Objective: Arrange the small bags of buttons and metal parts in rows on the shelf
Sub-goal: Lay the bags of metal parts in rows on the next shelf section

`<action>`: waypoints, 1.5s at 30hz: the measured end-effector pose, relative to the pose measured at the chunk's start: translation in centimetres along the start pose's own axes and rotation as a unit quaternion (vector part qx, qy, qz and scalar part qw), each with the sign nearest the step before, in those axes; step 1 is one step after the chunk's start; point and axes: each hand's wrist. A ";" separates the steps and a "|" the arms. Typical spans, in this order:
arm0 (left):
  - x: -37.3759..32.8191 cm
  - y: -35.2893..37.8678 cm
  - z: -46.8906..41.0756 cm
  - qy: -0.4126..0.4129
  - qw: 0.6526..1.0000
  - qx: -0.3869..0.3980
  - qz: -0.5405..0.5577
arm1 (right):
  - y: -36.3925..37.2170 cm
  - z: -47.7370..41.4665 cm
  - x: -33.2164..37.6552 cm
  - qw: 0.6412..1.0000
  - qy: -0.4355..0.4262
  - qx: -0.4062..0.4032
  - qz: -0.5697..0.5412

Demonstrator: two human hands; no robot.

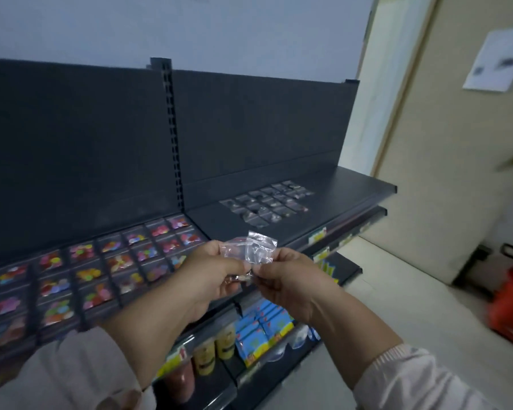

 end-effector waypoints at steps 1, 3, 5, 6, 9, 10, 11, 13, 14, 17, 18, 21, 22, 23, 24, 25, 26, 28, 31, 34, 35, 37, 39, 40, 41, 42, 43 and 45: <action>-0.1 1.3 -0.5 -0.008 1.000 0.006 0.004 | -1.2 0.7 0.3 1.000 -0.003 -0.013 0.003; -0.3 3.6 -1.6 -0.023 0.999 0.017 0.015 | -3.6 1.8 0.9 0.999 -0.012 -0.038 0.002; -0.4 5.6 -2.7 -0.035 0.999 0.025 0.031 | -5.7 2.6 1.4 0.998 -0.023 -0.059 -0.006; -0.5 6.4 -3.3 -0.039 0.998 0.029 0.036 | -6.6 2.9 1.6 0.997 -0.027 -0.067 -0.005; -0.7 8.5 -5.3 -0.045 0.998 0.045 0.027 | -9.2 3.1 1.9 0.996 -0.030 -0.086 0.002; -0.8 9.0 -6.0 -0.044 0.998 0.046 0.021 | -10.1 3.0 2.0 0.995 -0.028 -0.091 -0.002; -0.8 9.4 -6.9 -0.043 0.998 0.047 0.014 | -11.0 2.9 2.1 0.995 -0.025 -0.095 -0.009; -1.0 9.9 -8.8 -0.039 0.998 0.047 -0.002 | -12.8 2.4 2.6 0.994 -0.021 -0.105 -0.017; -1.1 10.1 -9.9 -0.034 0.998 0.048 -0.013 | -13.7 2.0 3.0 0.994 -0.021 -0.110 -0.012; -1.2 10.5 -13.7 -0.007 0.997 0.041 -0.058 | -16.6 0.4 4.2 0.991 -0.022 -0.129 0.024; -1.4 10.6 -15.0 0.005 0.996 0.036 -0.078 | -17.6 -0.4 4.6 0.990 -0.020 -0.136 0.039; -2.2 10.8 -19.1 0.039 0.991 0.026 -0.127 | -20.3 -3.2 6.5 0.986 -0.006 -0.154 0.071; -2.5 10.7 -20.3 0.045 0.990 0.019 -0.129 | -21.1 -4.3 7.2 0.985 -0.002 -0.157 0.077; -2.8 10.7 -21.6 0.047 0.991 0.013 -0.121 | -21.8 -5.4 7.9 0.984 0.002 -0.159 0.083; -3.2 10.6 -22.9 0.045 0.993 0.008 -0.110 | -22.6 -6.5 8.6 0.983 0.003 -0.162 0.089; -3.4 10.5 -24.1 0.037 0.995 0.005 -0.096 | -23.3 -7.5 9.2 0.983 0.005 -0.162 0.092; -3.7 10.4 -25.2 0.026 0.996 0.005 -0.080 | -23.9 -8.4 9.8 0.983 0.006 -0.160 0.091; -4.1 10.3 -27.4 0.007 0.999 0.010 -0.044 | -25.2 -10.2 10.7 0.984 0.006 -0.157 0.079; -4.4 10.2 -30.0 -0.014 1.000 0.000 -0.017 | -27.2 -12.4 11.7 0.987 0.006 -0.150 0.061; -4.7 10.3 -32.0 -0.019 1.000 -0.019 -0.016 | -29.3 -14.4 12.6 0.988 0.017 -0.141 0.067; -4.7 10.3 -32.7 -0.018 0.999 -0.026 -0.021 | -30.0 -15.1 12.8 0.987 0.023 -0.138 0.075; -4.7 10.3 -34.2 -0.011 0.999 -0.042 -0.029 | -31.5 -16.8 13.4 0.987 0.035 -0.127 0.093; -4.6 10.4 -35.7 -0.002 0.998 -0.058 -0.037 | -33.2 -18.6 14.0 0.986 0.045 -0.116 0.115; -4.4 10.5 -36.5 0.000 0.997 -0.068 -0.040 | -34.2 -19.5 14.2 0.984 0.050 -0.111 0.129; -4.3 10.8 -37.4 0.000 0.996 -0.079 -0.046 | -35.2 -20.5 14.5 0.982 0.054 -0.104 0.145; -4.1 11.1 -38.2 0.001 0.995 -0.089 -0.054 | -36.2 -21.4 14.7 0.981 0.059 -0.095 0.159; -3.9 11.4 -39.1 0.002 0.993 -0.098 -0.064 | -37.3 -22.3 14.9 0.980 0.063 -0.084 0.168; -3.5 12.3 -40.9 0.004 0.989 -0.121 -0.088 | -39.4 -24.2 15.3 0.979 0.077 -0.060 0.180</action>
Point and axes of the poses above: each hand's wrist, its own z-axis away from the middle knuckle, its own y-axis out of the palm, x = y × z, and after that the axes turned 15 degrees about x, right-handed
